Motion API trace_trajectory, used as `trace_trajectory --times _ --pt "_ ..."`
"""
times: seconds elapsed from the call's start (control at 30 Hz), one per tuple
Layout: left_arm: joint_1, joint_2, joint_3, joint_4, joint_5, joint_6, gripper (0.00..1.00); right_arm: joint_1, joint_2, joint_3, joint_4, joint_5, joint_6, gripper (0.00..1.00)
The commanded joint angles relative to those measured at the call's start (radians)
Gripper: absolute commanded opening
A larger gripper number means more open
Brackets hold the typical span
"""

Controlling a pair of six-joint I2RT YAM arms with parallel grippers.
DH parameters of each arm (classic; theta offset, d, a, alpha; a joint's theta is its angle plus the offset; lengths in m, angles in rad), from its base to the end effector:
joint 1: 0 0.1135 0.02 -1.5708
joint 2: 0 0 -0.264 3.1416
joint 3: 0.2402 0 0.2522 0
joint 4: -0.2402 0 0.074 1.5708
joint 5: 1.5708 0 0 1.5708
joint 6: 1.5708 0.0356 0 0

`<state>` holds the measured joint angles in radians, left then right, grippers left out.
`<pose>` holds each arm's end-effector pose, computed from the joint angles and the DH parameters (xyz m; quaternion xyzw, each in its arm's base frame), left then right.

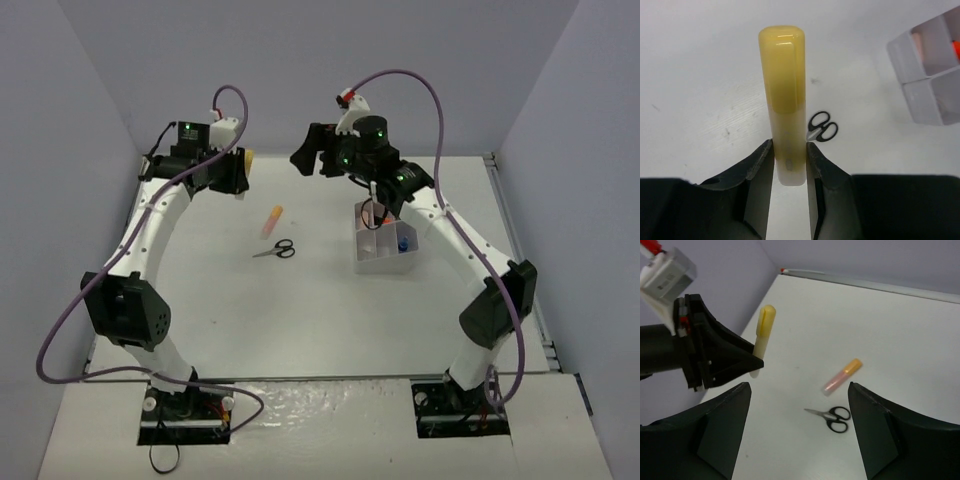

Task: Sort the stationery into containers

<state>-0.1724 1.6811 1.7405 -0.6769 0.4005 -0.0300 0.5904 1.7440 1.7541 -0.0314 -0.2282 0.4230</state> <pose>0.3691 -0.0784 0.3885 0.1530 0.8621 -0.2213 0.4295 0.3432 0.2397 0.4337 -0.1387 0.7008 0.4084 0.5682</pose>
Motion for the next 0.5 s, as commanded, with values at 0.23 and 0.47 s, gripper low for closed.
trace_trajectory --times 0.23,0.47 --pt "-0.07 -0.049 0.02 0.007 0.181 0.016 0.0 0.065 0.173 0.094 0.244 -0.128 0.284 0.69" --pt "-0.086 -0.046 0.038 0.001 0.192 0.023 0.0 0.067 0.221 0.049 0.317 -0.159 0.346 0.53"
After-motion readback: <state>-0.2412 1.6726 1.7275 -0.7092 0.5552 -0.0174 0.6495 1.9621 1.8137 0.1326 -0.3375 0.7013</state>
